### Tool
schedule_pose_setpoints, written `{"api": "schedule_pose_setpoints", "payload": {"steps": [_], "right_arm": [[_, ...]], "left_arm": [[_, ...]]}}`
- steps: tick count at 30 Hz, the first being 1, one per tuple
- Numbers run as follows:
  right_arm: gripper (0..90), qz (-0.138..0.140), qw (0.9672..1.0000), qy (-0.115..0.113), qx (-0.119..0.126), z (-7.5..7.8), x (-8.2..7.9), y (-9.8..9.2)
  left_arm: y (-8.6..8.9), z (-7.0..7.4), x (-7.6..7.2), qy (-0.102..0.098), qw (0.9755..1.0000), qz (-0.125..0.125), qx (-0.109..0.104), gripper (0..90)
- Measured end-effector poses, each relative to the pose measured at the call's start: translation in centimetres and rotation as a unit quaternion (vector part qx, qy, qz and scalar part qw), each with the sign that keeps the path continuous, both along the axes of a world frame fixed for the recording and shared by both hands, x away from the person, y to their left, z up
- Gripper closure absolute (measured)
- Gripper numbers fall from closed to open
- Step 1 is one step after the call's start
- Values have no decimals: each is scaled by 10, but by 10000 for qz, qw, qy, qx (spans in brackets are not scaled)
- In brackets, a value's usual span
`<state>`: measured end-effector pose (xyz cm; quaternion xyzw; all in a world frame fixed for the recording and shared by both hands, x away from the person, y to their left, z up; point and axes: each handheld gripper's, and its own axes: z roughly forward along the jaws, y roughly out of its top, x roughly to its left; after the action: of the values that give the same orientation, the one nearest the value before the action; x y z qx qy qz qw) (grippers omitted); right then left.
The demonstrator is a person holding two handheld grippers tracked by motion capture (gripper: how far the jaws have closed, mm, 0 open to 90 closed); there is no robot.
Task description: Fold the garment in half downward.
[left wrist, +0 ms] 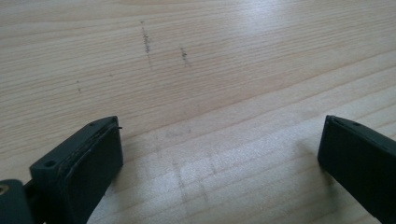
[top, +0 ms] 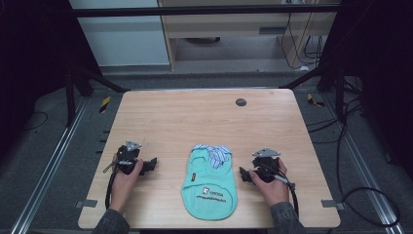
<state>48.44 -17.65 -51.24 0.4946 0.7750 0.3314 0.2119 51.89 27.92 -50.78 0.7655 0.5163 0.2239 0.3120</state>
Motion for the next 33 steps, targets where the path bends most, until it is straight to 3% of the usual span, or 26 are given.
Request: {"api": "schedule_pose_setpoints", "payload": {"steps": [15, 18, 19, 22, 26, 28, 32, 33], "right_arm": [[14, -71, 10000, -16, -20, 0, -1, 1], [20, -72, 10000, -17, 0, 0, -1, 1], [51, -54, 10000, -9, 26, 1, -1, 0], [99, -58, 9999, 45, 110, 4, 1, -1], [186, 157, 9998, -33, -94, 10, 3, 3], [256, 308, 9995, 25, -109, 15, 5, 7], [319, 444, 9990, 40, 51, 26, 11, 11], [346, 514, 9986, 75, 90, 31, 17, 13]], "left_arm": [[-6, 1, -14, -58, 9997, -249, -55, 28], [-12, 3, -21, -72, 9989, -458, -81, 35], [-19, 7, -23, -101, 9980, -611, 78, 35], [-31, 14, -23, -112, 9963, -850, 17, 38], [-53, 26, -18, -157, 9927, -1197, 71, 38], [-64, 33, -11, -138, 9896, -1426, 151, 37], [-74, 43, 2, -151, 9872, -1588, 43, 44], [-81, 46, 13, -64, 9860, -1666, 69, 47]]}}
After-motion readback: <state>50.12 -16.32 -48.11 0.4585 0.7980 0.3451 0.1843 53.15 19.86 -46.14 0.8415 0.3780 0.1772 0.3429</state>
